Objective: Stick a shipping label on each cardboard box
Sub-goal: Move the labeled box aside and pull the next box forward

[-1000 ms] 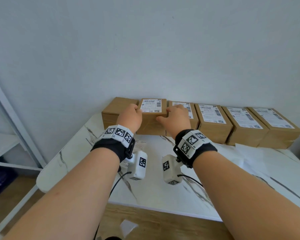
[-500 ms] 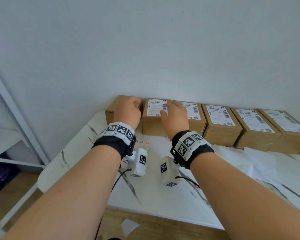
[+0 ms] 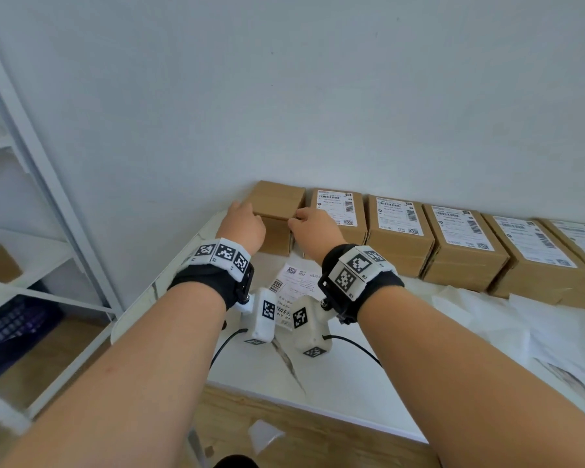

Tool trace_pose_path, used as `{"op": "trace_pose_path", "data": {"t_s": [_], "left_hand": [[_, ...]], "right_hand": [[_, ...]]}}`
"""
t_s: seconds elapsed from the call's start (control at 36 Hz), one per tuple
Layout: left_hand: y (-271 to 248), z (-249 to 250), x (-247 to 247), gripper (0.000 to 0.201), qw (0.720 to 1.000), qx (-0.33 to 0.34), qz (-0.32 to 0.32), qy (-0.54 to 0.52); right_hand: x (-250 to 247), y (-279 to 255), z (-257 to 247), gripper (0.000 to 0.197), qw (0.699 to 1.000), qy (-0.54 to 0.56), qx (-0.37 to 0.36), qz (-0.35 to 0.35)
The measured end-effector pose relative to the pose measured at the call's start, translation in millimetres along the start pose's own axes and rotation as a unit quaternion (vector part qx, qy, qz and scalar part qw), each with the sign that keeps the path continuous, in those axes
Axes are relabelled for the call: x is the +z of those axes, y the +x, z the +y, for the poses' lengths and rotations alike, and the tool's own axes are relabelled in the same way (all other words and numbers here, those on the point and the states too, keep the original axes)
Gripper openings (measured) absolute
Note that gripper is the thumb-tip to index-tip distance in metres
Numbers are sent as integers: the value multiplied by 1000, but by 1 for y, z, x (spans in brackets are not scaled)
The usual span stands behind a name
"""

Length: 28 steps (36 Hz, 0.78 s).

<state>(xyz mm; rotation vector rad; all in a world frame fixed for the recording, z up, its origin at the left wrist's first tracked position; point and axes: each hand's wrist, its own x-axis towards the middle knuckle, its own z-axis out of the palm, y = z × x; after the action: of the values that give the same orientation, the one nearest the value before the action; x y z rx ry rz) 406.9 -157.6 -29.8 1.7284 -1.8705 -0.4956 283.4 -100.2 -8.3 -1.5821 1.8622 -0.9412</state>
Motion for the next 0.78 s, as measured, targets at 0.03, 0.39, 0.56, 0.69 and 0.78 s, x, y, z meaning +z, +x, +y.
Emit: {"op": "trace_pose_path", "data": {"t_s": [0.03, 0.39, 0.56, 0.69, 0.78], "left_hand": [[-2, 0, -2, 24, 1000, 3, 14, 4], [-18, -13, -14, 45, 993, -99, 56, -17], [-36, -12, -24, 37, 990, -81, 73, -84], [-58, 8, -41, 22, 974, -51, 116, -187], [-75, 23, -45, 25, 965, -29, 121, -229]], "right_hand": [[3, 1, -1, 23, 1000, -1, 1, -17], [10, -13, -7, 18, 997, -2, 25, -76], [5, -25, -10, 20, 997, 35, 16, -67], [-7, -37, -14, 19, 995, 102, 12, -18], [-23, -46, -11, 28, 992, 120, 14, 29]]}}
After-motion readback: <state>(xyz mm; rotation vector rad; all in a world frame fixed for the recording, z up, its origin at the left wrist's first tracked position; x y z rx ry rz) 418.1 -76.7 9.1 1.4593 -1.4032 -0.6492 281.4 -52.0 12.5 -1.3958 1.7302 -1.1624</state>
